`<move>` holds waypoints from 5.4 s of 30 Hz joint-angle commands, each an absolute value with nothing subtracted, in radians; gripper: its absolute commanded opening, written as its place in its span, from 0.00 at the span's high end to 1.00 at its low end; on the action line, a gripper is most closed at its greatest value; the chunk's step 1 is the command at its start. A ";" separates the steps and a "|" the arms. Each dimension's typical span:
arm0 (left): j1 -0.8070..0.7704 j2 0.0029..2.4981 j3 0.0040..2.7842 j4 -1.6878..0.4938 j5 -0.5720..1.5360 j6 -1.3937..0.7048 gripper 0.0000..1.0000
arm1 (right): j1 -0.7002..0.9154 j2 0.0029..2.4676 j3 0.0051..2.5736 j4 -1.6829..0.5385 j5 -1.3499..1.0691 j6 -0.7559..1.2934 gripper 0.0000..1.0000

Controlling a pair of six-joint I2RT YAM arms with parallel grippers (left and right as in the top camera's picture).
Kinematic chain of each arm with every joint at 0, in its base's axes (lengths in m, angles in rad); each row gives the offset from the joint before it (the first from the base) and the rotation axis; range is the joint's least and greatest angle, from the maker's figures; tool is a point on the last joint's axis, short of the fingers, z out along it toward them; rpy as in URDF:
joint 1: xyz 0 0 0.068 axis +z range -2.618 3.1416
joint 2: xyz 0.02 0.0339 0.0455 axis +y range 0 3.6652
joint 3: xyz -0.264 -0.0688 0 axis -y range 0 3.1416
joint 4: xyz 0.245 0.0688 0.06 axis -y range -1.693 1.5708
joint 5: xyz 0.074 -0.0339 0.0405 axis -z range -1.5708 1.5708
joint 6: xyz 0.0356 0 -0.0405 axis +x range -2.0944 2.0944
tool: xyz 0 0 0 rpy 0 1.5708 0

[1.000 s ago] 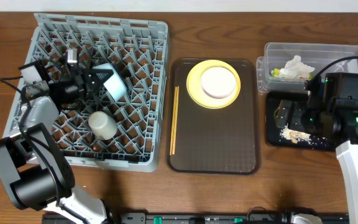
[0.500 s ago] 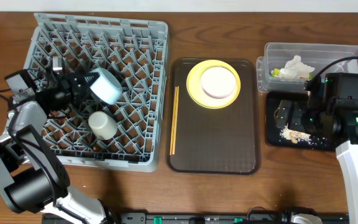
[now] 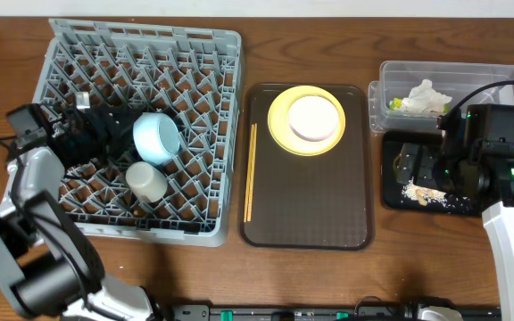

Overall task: Sort waste into correct bins and load items into the dishwasher
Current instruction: 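Place the light-blue bowl into the dish rack with the left gripper, then reach the left gripper to the pink-white bowl on the yellow plate and grasp it, then lift the pink-white bowl with the left gripper and carry it to the rack, then lower the pink-white bowl into the rack and open the left gripper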

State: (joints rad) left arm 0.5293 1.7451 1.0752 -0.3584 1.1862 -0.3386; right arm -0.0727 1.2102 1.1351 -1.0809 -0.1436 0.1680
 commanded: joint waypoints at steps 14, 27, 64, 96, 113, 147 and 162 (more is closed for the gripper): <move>0.340 1.267 1.091 -0.452 0.789 -0.253 0.30 | -0.081 1.201 1.153 -1.082 -0.138 0.160 0.01; -0.214 1.363 1.337 -0.608 0.284 -0.184 0.15 | -0.081 1.201 1.153 -1.092 -0.108 0.160 0.01; -0.695 2.091 1.531 -0.362 0.144 0.124 0.24 | -0.081 1.201 1.153 -1.103 -0.109 0.160 0.01; -0.695 2.099 1.476 -0.376 0.058 0.124 0.73 | -0.081 1.201 1.153 -1.112 -0.109 0.159 0.01; -0.685 1.940 1.479 -0.393 0.059 0.123 0.94 | -0.081 1.201 1.153 -1.116 -0.108 0.159 0.01; 0.196 1.891 1.478 -0.397 1.437 -0.136 0.94 | -0.081 1.201 1.153 -1.115 -0.109 0.160 0.01; 0.252 2.044 1.478 -0.351 1.461 -0.300 0.94 | -0.081 1.201 1.153 -1.116 -0.109 0.160 0.01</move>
